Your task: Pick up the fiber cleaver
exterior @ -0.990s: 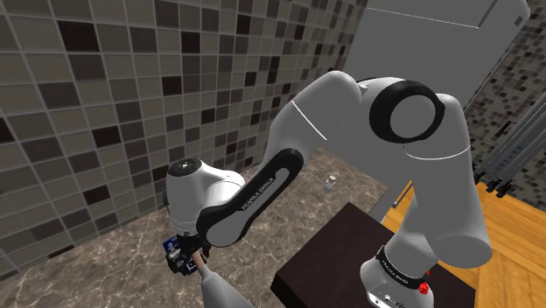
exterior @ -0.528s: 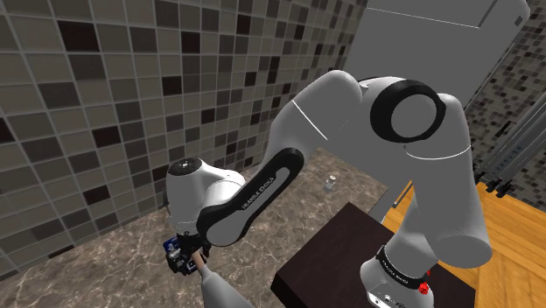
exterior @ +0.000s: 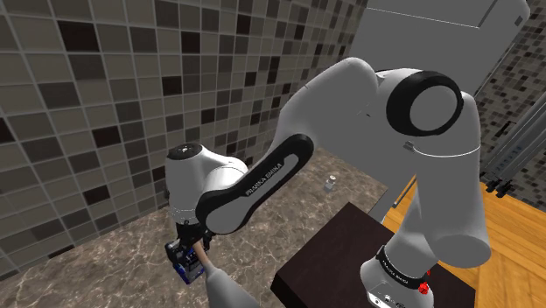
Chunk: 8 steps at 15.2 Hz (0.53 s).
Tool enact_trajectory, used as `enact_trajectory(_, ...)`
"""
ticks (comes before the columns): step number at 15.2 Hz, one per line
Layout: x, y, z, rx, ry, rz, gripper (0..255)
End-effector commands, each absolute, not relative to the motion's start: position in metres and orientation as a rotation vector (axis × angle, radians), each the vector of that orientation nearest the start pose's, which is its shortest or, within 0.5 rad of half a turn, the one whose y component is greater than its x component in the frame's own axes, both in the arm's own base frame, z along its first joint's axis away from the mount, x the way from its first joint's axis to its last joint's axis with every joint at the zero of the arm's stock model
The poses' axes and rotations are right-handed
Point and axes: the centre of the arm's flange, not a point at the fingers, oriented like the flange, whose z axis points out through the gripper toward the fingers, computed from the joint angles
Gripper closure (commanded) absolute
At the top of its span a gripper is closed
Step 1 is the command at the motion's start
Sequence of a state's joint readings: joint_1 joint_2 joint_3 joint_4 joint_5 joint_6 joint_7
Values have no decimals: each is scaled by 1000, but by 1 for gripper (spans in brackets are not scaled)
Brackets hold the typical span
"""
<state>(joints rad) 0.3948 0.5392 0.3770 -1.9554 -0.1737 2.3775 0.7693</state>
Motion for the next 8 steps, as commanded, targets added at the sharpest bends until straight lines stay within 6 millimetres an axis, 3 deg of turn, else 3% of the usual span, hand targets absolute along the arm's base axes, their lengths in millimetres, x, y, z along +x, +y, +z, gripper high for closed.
enact_trajectory(1,443,420,221,-3128,-143,162,255)
enact_trajectory(6,443,420,247,-3128,-143,162,255)
enact_trajectory(8,443,420,248,-3128,-143,162,255)
